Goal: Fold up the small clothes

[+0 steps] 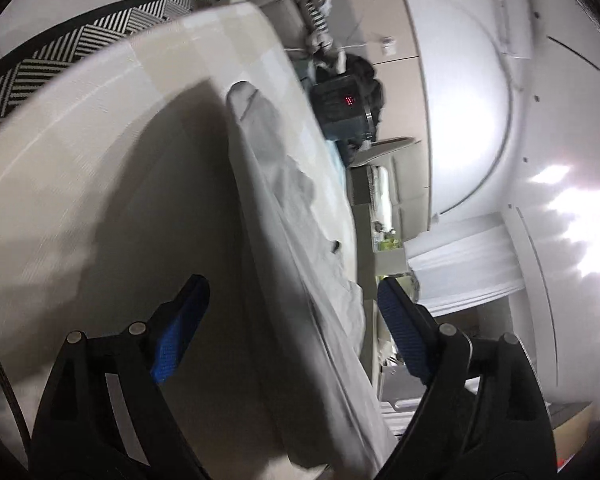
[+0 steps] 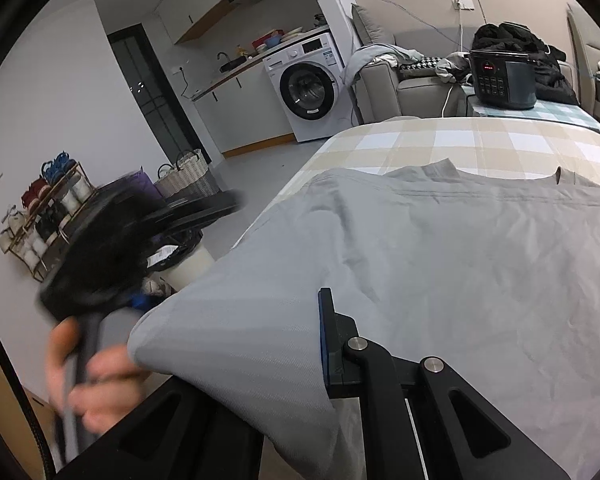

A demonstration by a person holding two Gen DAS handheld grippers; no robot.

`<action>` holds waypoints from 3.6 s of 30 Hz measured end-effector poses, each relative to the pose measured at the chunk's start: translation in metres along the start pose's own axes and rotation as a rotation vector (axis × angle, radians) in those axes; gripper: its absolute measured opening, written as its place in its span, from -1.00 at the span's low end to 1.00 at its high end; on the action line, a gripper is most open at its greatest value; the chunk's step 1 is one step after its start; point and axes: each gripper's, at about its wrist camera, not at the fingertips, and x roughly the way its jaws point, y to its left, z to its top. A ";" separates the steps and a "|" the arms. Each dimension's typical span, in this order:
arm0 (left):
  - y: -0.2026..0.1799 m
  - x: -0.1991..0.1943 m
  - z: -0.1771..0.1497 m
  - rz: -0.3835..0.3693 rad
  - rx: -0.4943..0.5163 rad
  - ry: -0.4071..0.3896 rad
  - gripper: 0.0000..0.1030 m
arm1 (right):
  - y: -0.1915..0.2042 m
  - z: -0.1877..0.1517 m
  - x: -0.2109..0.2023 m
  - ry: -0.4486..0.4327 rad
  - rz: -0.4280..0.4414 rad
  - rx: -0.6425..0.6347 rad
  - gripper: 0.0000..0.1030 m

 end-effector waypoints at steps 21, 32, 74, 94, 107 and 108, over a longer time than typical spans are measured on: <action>-0.095 0.089 0.072 0.266 0.244 -0.010 -0.92 | -0.022 -0.005 -0.017 -0.036 0.095 0.079 -0.92; -0.253 0.189 0.012 0.207 0.483 0.109 -1.00 | -0.085 -0.020 -0.090 -0.279 0.112 0.286 -0.92; -0.148 0.170 -0.153 0.449 0.653 0.318 0.18 | -0.275 -0.117 -0.214 -0.147 -0.274 0.656 -0.64; -0.141 0.155 -0.184 0.407 0.653 0.320 0.25 | -0.285 -0.124 -0.235 -0.145 -0.262 0.675 -0.59; -0.141 0.155 -0.183 0.412 0.655 0.324 0.26 | -0.285 -0.122 -0.246 -0.074 -0.378 0.644 -0.88; -0.141 0.155 -0.183 0.407 0.651 0.326 0.26 | -0.286 -0.123 -0.248 -0.090 -0.363 0.649 -0.86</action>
